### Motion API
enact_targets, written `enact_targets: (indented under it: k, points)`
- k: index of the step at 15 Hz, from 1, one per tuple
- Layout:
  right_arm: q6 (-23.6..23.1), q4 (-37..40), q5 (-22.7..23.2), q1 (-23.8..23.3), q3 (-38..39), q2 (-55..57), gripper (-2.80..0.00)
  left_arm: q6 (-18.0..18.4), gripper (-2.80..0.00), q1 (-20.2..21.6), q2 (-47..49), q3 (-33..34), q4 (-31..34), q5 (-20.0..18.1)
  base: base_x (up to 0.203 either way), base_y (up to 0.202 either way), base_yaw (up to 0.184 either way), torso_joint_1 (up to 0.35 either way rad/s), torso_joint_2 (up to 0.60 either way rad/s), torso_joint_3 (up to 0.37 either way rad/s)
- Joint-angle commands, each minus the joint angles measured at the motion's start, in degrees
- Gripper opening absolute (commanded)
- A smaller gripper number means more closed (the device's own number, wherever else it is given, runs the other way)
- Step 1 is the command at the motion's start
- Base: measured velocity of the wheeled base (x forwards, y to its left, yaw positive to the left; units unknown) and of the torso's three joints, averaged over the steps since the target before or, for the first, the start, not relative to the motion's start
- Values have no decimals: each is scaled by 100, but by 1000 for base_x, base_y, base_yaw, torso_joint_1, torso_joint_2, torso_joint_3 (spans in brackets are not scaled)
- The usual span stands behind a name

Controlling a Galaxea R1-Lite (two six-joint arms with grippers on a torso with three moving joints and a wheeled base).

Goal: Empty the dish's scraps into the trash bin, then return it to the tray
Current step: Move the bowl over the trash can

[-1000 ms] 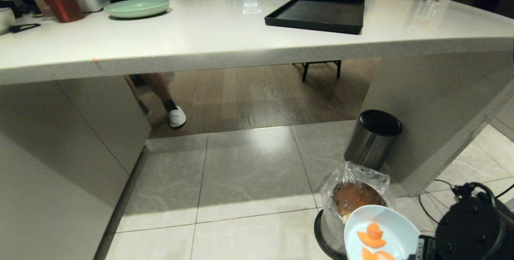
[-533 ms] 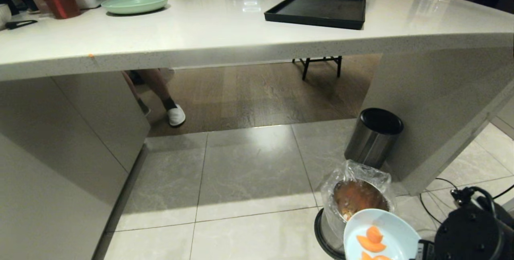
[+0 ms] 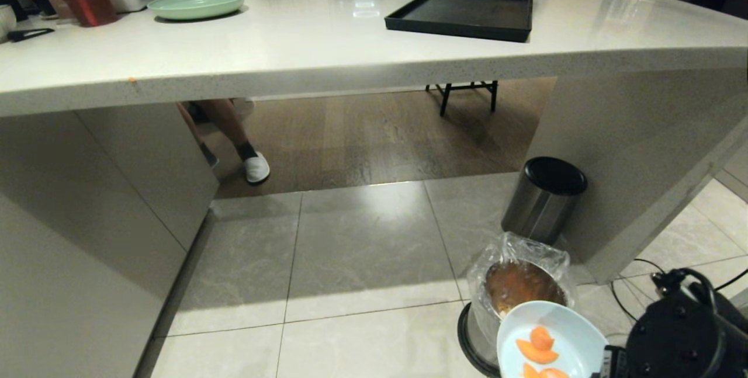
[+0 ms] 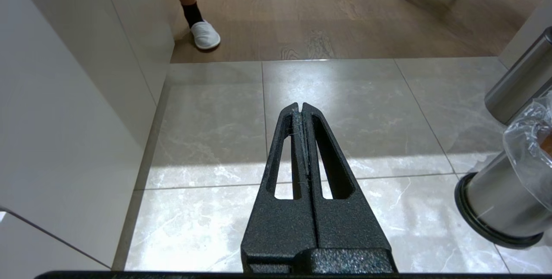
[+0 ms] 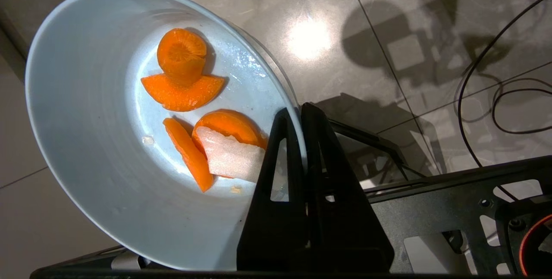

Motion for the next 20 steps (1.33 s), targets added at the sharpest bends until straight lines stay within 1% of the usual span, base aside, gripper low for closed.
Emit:
enact_targets:
  k: [1,20]
  points:
    - [46,16,-19,2,-17,49,-280,-3,-280,0,6,0,-5,3,0,0,0,0,0,0]
    - [56,-107,6,2,9,119,-280,-12,-280,-2,2,0,-5,3,0,0,0,0,0,0]
